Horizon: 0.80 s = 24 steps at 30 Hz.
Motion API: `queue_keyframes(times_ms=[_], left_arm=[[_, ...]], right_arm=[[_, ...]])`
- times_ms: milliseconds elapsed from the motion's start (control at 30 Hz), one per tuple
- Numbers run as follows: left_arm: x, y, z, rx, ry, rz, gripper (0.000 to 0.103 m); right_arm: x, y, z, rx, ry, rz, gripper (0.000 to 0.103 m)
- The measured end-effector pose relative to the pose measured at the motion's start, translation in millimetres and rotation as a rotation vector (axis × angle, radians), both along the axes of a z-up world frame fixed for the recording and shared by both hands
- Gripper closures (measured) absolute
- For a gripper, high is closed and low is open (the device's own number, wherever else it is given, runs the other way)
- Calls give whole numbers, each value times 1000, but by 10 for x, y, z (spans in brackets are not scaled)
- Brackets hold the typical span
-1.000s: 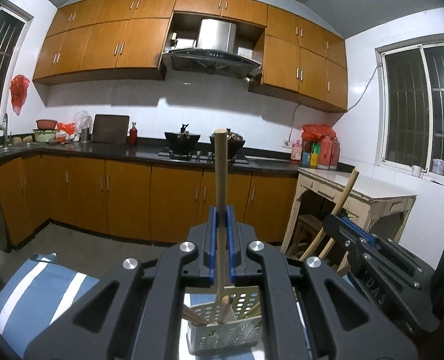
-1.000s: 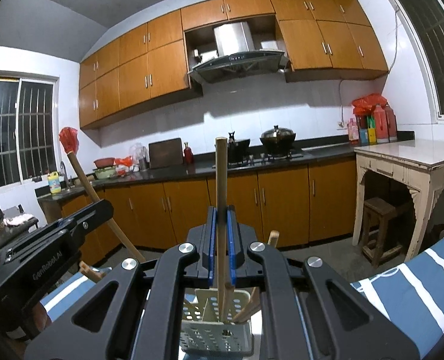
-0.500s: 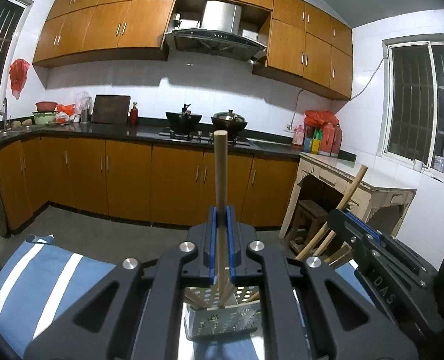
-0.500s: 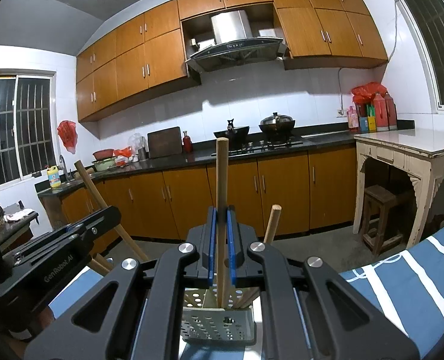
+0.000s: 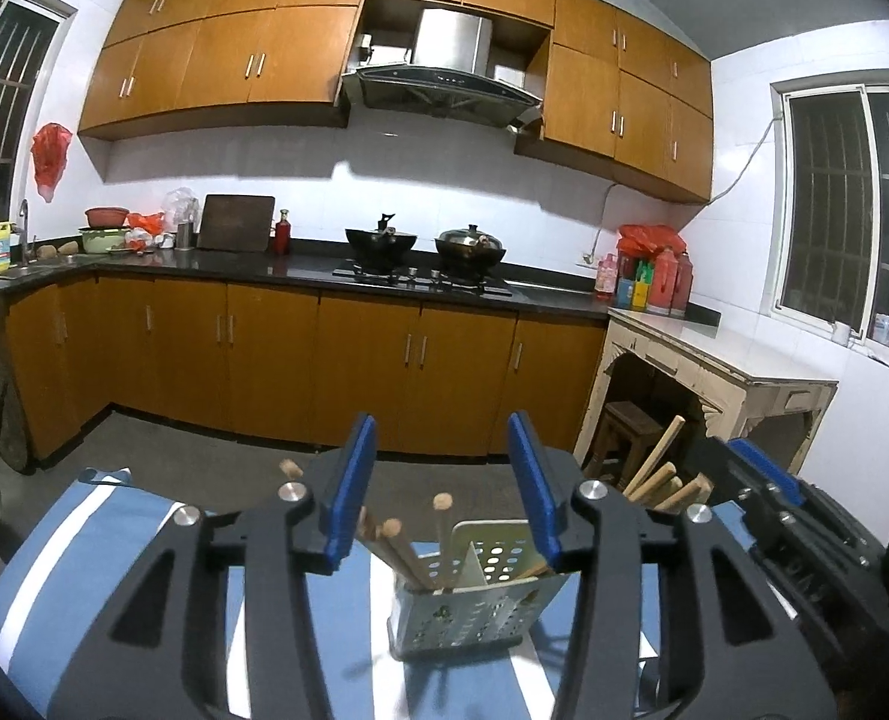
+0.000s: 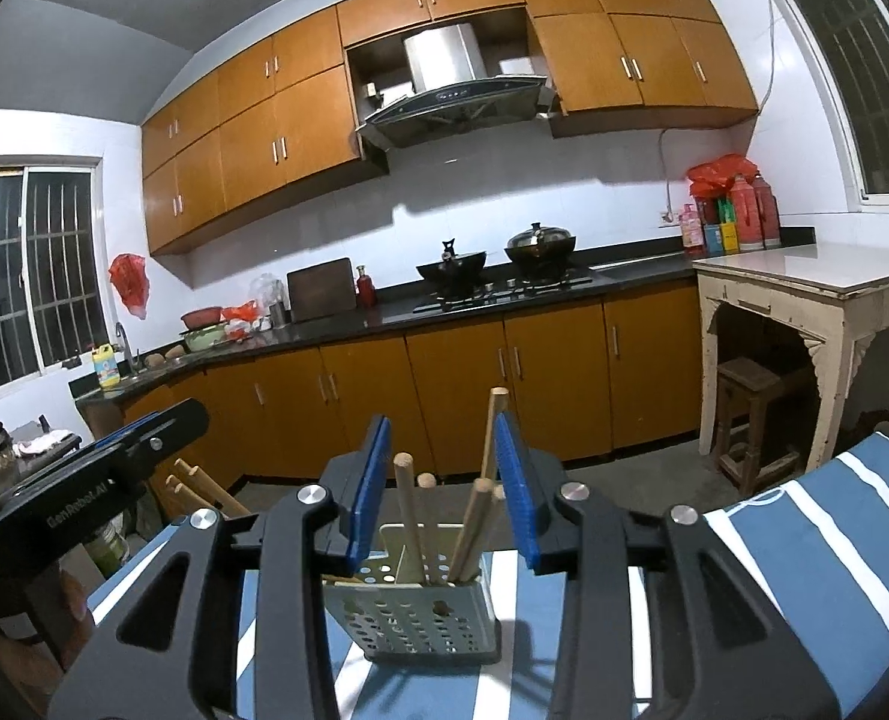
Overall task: Organize utensils
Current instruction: 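Open both tools and pull back from the green holder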
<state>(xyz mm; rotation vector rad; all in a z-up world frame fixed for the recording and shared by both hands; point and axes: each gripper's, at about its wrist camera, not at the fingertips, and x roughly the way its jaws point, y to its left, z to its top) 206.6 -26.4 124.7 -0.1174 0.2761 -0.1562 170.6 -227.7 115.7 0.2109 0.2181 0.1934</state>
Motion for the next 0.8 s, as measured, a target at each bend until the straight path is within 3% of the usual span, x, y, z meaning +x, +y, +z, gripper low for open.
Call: queue_keyframes(times_ms=[400, 633, 800], left_arm=[[-806, 282, -131, 21, -8, 33, 27], [-1328, 373, -295, 45, -18, 40, 7], [-1611, 382, -454, 76, -11, 40, 4]], right_arm=[[-637, -94, -91, 3, 7, 0, 43], [-993, -102, -310, 22, 70, 7, 28], [-1221, -29, -466, -13, 99, 4, 17]])
